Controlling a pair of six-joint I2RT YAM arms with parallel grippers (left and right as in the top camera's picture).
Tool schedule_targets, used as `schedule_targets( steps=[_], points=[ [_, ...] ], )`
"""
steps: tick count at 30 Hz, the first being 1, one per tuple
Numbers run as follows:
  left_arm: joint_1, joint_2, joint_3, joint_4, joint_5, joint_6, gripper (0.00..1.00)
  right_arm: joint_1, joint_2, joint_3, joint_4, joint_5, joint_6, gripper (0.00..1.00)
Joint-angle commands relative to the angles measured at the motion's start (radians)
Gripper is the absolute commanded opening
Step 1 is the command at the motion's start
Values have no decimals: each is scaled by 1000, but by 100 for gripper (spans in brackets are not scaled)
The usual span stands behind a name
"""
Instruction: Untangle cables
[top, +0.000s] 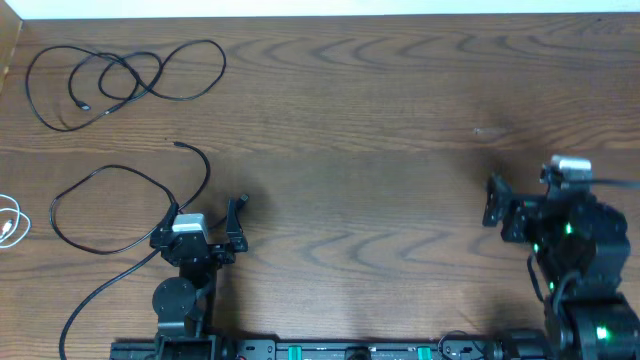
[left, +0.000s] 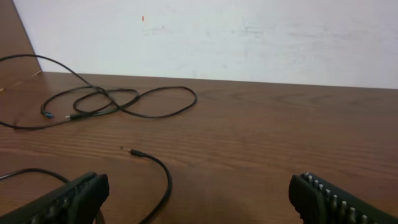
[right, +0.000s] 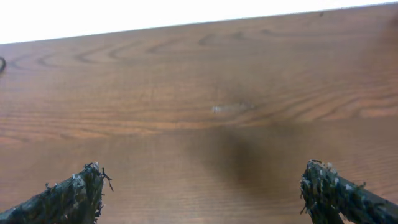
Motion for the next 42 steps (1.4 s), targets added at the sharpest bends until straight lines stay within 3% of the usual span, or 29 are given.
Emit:
schedule_targets(
  steps=[1,17,26,42],
  points=[
    [5,-6,-18,-40,-24,6,98,3,-99,-38,13,10,-19,99],
    [5,-6,-18,-40,-24,6,98,-5,-390,-292,206,-3,-68,99],
    [5,-6,-18,-40,-24,6,98,-5,-532,-523,491,-72,-66,99],
    [5,-6,-18,-40,-24,6,98,-11,-587,-661,631,-62,-67,99]
  ],
)
